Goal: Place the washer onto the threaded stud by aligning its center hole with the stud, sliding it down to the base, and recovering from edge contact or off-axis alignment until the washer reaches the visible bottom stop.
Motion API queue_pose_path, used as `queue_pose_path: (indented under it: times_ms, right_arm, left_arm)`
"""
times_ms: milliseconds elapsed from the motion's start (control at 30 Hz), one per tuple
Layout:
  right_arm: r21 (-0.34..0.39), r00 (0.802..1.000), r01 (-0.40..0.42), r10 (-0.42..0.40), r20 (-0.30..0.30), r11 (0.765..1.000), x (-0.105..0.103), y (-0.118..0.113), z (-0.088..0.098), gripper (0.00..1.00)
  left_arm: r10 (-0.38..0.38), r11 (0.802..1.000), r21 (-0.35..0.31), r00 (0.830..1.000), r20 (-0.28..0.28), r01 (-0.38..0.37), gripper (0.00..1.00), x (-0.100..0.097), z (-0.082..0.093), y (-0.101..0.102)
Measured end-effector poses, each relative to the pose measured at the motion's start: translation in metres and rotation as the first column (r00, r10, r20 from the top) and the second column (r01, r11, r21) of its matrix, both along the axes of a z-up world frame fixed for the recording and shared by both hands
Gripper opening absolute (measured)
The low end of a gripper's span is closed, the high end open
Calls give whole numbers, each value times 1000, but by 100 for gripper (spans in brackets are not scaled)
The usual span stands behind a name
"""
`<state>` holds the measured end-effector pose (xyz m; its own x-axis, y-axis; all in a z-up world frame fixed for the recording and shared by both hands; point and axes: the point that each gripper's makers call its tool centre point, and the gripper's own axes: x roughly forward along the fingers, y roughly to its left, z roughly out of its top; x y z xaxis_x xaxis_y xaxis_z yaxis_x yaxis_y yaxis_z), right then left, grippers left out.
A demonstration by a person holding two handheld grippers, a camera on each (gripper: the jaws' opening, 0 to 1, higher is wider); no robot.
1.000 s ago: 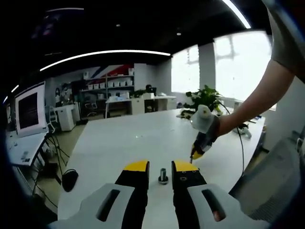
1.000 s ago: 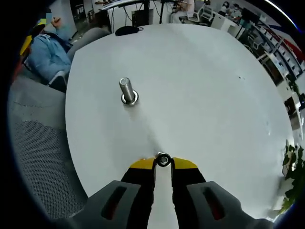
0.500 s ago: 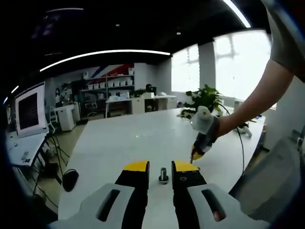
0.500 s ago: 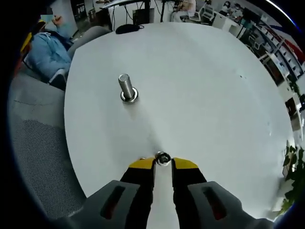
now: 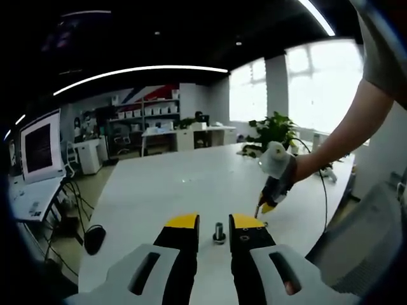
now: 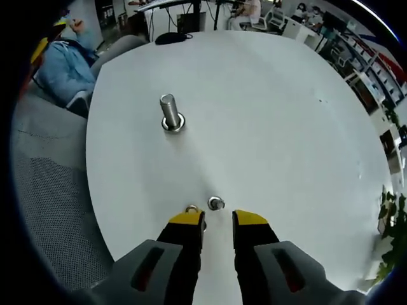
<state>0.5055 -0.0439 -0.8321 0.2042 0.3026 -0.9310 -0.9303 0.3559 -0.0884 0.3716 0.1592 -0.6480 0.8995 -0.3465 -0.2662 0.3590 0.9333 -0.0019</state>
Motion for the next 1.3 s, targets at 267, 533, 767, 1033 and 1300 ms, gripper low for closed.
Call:
queue_pose_path:
  times_ms: [267, 533, 767, 1033, 1300]
  right_arm:
    - [-26, 999, -2, 1, -54, 1000, -22, -9, -24, 20]
    - [-47, 996, 13, -17, -82, 999, -27, -12, -39, 20]
    - [-64, 995, 22, -27, -92, 998, -24, -13, -45, 19]
    - [-49, 992, 49, -54, -112, 998, -19, -12, -45, 18]
    - [-65, 994, -5, -2, -106, 998, -21, -12, -46, 18]
  left_arm:
    - [-1, 1000, 7, 1000, -3, 1, 16, 0, -1, 0]
    - [2, 1000, 11, 1000, -6, -1, 16, -1, -2, 1]
    - [1, 1000, 11, 1000, -9, -1, 16, -1, -2, 1]
    - [-2, 1000, 10, 1000, -8, 2, 16, 0, -2, 0]
    - [-11, 1000, 4, 1000, -8, 11, 16, -1, -2, -2]
